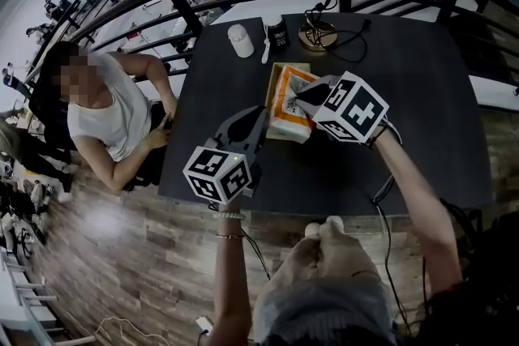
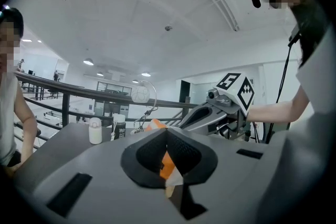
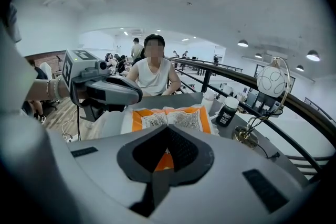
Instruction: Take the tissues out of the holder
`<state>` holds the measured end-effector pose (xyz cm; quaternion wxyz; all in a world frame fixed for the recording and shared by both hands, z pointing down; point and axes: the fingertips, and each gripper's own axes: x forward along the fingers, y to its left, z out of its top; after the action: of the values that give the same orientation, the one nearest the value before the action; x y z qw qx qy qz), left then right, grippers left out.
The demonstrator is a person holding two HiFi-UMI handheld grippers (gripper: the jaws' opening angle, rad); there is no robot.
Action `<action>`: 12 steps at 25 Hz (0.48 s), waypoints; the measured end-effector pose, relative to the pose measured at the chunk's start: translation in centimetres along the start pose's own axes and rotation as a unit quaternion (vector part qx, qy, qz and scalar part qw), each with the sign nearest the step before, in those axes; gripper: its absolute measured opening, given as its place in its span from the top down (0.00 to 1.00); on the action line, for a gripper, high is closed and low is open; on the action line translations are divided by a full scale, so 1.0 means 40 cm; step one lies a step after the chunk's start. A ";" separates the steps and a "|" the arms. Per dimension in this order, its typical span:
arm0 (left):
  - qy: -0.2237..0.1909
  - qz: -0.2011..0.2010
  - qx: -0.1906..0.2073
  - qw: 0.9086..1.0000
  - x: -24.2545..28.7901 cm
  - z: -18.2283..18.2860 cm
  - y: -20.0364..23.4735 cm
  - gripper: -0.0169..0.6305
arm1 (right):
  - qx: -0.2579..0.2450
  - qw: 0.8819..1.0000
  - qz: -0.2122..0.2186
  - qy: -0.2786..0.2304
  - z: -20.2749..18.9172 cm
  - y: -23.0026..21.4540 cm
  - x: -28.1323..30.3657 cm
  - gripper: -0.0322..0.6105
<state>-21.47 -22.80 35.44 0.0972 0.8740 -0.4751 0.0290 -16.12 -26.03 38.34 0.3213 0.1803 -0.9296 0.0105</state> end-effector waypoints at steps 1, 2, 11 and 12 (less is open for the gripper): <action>0.001 -0.001 0.000 1.000 0.000 -0.004 -0.004 0.96 | 0.000 1.000 0.001 -0.001 -0.004 0.005 -0.002 0.93; 0.002 -0.002 -0.001 1.000 -0.001 -0.008 -0.007 0.96 | 0.000 1.000 0.003 0.000 -0.009 0.009 -0.004 0.93; 0.008 0.009 -0.009 1.000 -0.016 -0.017 -0.066 0.96 | 0.001 1.000 0.016 0.002 -0.054 0.058 -0.067 0.93; 0.008 0.012 -0.012 1.000 -0.015 -0.021 -0.074 0.96 | 0.002 1.000 0.021 0.002 -0.063 0.061 -0.072 0.93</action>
<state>-19.30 -20.58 35.78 0.1114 0.8668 -0.4851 0.0317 -13.37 -22.45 38.86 0.3224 0.1617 -0.9325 0.0197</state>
